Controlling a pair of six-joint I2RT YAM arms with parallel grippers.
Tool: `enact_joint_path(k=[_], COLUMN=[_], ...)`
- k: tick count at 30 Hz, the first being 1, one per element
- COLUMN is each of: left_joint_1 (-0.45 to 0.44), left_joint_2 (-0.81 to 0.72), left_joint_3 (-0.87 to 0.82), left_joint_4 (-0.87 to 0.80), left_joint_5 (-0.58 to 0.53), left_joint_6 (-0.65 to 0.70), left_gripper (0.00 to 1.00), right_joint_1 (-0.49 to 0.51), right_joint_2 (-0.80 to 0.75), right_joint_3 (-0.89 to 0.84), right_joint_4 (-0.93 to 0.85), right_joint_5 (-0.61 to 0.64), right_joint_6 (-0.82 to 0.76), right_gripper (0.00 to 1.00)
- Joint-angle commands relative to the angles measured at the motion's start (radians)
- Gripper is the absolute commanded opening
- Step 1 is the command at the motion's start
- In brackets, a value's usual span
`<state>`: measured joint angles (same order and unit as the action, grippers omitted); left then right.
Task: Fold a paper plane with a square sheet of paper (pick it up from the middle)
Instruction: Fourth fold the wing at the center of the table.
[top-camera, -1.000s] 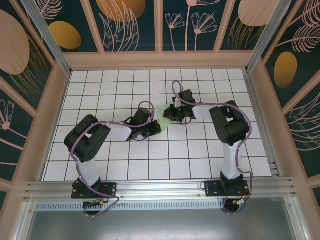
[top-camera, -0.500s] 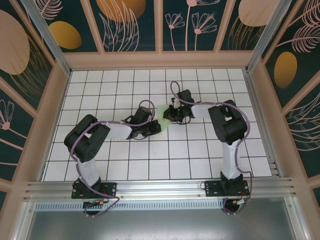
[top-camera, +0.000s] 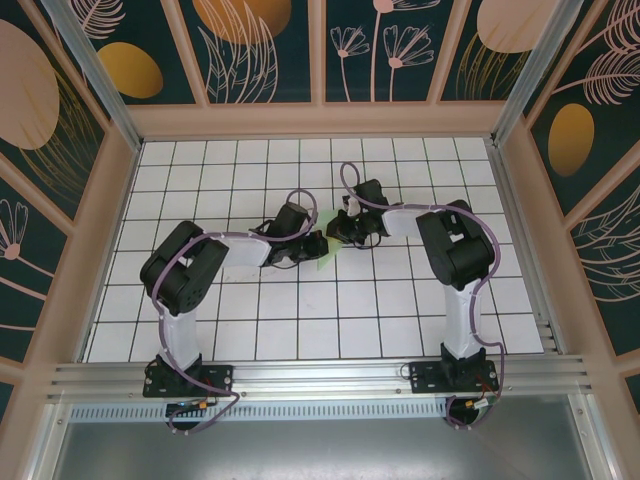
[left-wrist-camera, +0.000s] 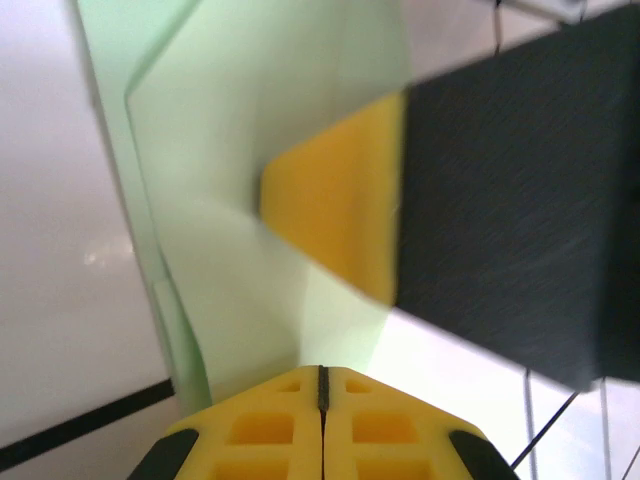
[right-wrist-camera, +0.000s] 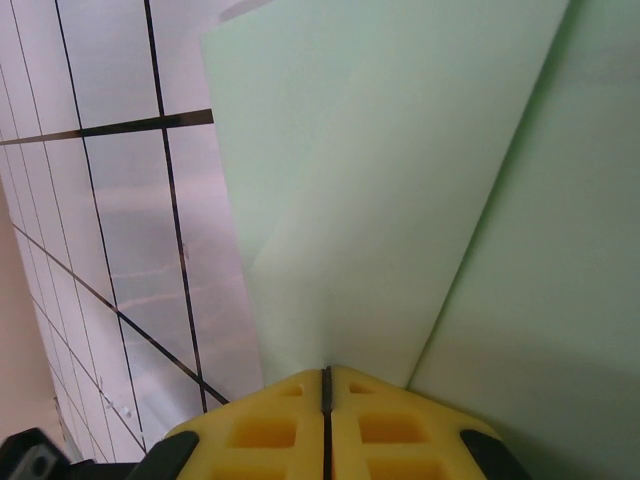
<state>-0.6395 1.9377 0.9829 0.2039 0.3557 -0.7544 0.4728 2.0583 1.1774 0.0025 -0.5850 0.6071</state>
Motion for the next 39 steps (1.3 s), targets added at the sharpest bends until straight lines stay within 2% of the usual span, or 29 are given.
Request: enact_joint_path(k=[1, 9, 17, 39], left_joint_1=[0.005, 0.004, -0.031, -0.077], left_joint_2=[0.025, 0.023, -0.025, -0.1], left_joint_3=[0.034, -0.031, -0.136, -0.232], left_joint_4=[-0.088, -0.165, -0.13, -0.166], left_joint_5=[0.051, 0.047, 0.067, 0.061], left_joint_6=[0.079, 0.167, 0.158, 0.193], left_gripper=[0.08, 0.05, 0.0, 0.0], right_joint_1=[0.014, 0.014, 0.009, 0.004], right_joint_2=[0.077, 0.089, 0.1, 0.103], right_joint_3=[-0.013, -0.011, -0.008, -0.015], right_joint_4=[-0.094, -0.117, -0.128, -0.135], right_joint_5=[0.088, 0.112, 0.122, 0.128], right_joint_6=[-0.03, -0.021, -0.013, -0.01], right_gripper=[0.09, 0.08, 0.08, 0.08])
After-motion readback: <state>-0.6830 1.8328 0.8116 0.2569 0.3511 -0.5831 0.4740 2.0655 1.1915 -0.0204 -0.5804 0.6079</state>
